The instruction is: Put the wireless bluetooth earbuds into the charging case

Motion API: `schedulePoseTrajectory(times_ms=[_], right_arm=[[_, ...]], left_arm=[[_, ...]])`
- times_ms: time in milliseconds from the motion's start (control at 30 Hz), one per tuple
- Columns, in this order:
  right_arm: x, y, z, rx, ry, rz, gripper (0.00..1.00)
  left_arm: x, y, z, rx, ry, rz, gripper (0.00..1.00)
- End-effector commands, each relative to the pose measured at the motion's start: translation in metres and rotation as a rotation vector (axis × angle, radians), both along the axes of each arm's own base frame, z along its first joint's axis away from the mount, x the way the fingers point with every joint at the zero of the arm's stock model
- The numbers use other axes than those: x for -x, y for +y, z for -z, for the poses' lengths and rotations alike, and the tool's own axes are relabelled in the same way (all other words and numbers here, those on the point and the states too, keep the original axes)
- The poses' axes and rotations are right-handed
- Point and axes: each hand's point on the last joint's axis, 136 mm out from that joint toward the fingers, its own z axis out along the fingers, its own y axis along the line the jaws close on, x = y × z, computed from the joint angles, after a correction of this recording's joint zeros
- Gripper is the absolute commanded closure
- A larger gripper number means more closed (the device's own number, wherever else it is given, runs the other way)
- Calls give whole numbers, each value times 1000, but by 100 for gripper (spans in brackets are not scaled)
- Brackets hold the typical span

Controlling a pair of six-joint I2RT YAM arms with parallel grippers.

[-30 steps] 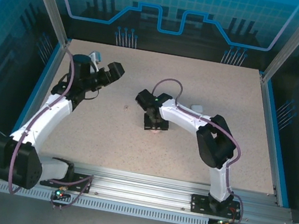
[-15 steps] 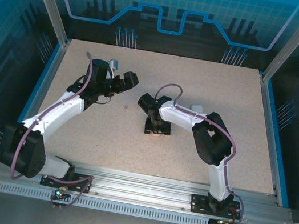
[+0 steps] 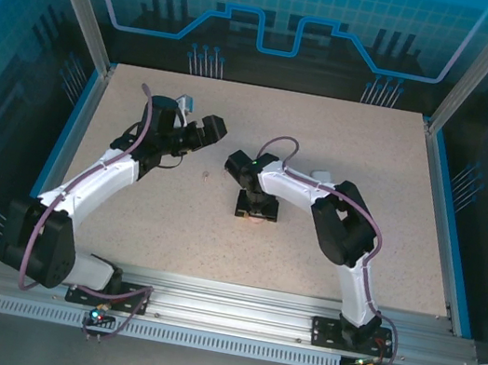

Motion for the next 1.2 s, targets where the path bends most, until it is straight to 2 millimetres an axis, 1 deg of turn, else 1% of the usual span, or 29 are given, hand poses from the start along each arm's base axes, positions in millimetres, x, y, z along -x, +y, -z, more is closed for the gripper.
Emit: schedulePoseTrajectory(times_ms=[0, 100, 300, 400, 467, 500, 600, 667, 800, 867, 967, 1067, 1167], right_arm=[[-8, -18, 2, 52, 1, 19, 35], [-13, -19, 0, 41, -10, 23, 37], [-19, -19, 2, 12, -13, 10, 43], [-20, -19, 2, -3, -12, 5, 49], [-19, -18, 1, -26, -14, 6, 55], [-19, -17, -1, -45, -16, 9, 58], [-16, -13, -6, -100, -18, 31, 61], [-14, -11, -11, -135, -17, 49, 61], [-16, -9, -25, -179, -38, 94, 62], [-22, -8, -33, -216, -48, 128, 62], [-36, -11, -45, -274, -65, 196, 62], [-52, -13, -59, -332, -88, 262, 61], [-68, -11, -72, -399, -98, 328, 61]], left_arm=[[6, -1, 6, -20, 0, 20, 1], [8, -1, 8, -18, 5, 21, 1], [15, -1, 12, -18, 11, 30, 1], [20, -3, 15, -11, 13, 37, 1], [23, -4, 17, -1, 6, 43, 1], [25, -5, 20, 11, 5, 42, 1], [29, -4, 30, 38, 11, 24, 1], [31, -3, 38, 42, 16, 5, 1], [34, -3, 45, 46, -17, -18, 1], [37, -6, 45, 60, -57, -9, 1], [42, -14, 46, 82, -110, 20, 1], [48, -22, 53, 93, -140, 50, 1], [54, -34, 64, 104, -134, 93, 1]])
